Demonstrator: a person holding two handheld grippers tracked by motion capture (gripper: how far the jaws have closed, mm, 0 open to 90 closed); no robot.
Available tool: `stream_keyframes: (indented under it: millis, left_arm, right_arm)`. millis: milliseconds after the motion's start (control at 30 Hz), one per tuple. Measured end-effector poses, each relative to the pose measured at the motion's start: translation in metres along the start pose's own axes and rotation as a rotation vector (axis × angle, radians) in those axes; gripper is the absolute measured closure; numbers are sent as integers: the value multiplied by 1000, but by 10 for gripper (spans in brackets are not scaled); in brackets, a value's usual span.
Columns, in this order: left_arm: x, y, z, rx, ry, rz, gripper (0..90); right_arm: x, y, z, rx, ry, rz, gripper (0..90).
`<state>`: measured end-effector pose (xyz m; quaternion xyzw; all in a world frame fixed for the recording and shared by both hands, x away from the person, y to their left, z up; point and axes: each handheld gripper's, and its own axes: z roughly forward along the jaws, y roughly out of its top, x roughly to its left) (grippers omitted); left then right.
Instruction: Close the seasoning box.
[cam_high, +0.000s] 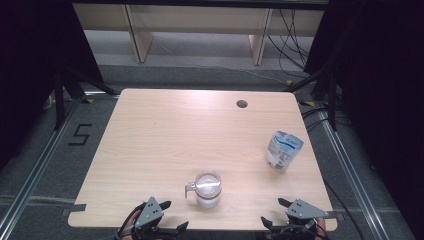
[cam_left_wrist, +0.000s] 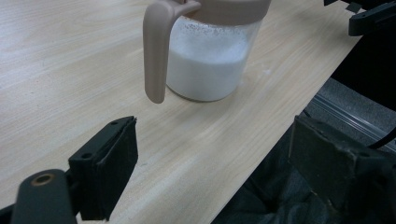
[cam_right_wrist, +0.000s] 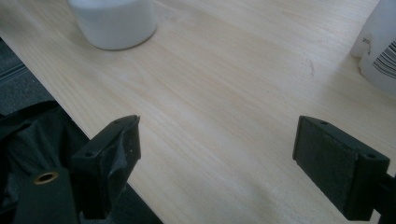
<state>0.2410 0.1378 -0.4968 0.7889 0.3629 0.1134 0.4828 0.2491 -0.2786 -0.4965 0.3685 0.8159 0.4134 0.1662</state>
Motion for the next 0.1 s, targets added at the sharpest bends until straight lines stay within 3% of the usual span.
stream_keyframes:
  millis: [100]
  left_arm:
    - [1,0,0,11,6,10,152]
  right_arm:
    - [0,0,-1,-3,-5,3,157]
